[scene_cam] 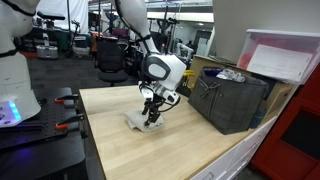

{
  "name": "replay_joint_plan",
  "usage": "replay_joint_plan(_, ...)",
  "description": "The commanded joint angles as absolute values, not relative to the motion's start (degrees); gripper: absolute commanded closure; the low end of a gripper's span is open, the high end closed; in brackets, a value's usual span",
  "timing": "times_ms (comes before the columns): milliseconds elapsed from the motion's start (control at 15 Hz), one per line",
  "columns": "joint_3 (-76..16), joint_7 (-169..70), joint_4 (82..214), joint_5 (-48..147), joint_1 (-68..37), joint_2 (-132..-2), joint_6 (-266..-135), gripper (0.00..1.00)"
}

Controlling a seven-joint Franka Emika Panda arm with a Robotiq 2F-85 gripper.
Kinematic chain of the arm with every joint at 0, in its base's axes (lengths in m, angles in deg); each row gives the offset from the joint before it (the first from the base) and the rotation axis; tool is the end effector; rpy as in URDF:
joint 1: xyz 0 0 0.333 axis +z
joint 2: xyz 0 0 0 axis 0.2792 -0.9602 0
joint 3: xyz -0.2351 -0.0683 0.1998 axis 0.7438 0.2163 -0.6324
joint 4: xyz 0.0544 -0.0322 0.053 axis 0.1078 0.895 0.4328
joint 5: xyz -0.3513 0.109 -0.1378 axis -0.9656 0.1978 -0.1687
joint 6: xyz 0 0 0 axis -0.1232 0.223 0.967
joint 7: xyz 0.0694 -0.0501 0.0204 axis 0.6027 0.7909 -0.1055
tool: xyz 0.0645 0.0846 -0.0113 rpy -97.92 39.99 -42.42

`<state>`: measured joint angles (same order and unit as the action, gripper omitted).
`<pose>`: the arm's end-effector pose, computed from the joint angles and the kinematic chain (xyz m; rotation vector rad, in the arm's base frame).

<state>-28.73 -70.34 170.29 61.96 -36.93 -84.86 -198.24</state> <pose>0.5114 -0.2467 0.1351 -2.9401 0.4147 0.3723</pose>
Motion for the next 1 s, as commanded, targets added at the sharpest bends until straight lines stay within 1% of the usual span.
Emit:
replay_joint_plan(0,-30.01,-70.78,166.81,64.45,-37.97,-86.84,-191.71,0.48)
replay_joint_plan(133,-30.10,-70.41,166.32,65.50,-37.76,-86.95,-189.34,0.65)
replay_joint_plan(267,-29.58,-69.33,166.40,65.50,-37.07,-86.41,-188.31,0.78)
replay_joint_plan(333,-29.04,-68.36,166.86,64.96,-36.49,-85.65,-188.47,0.87)
replay_joint_plan(467,-28.22,-66.37,168.37,63.87,-35.33,-83.98,-189.74,0.99)
replay_joint_plan(933,-25.90,-55.55,176.88,55.76,-26.65,-76.00,-195.59,0.99)
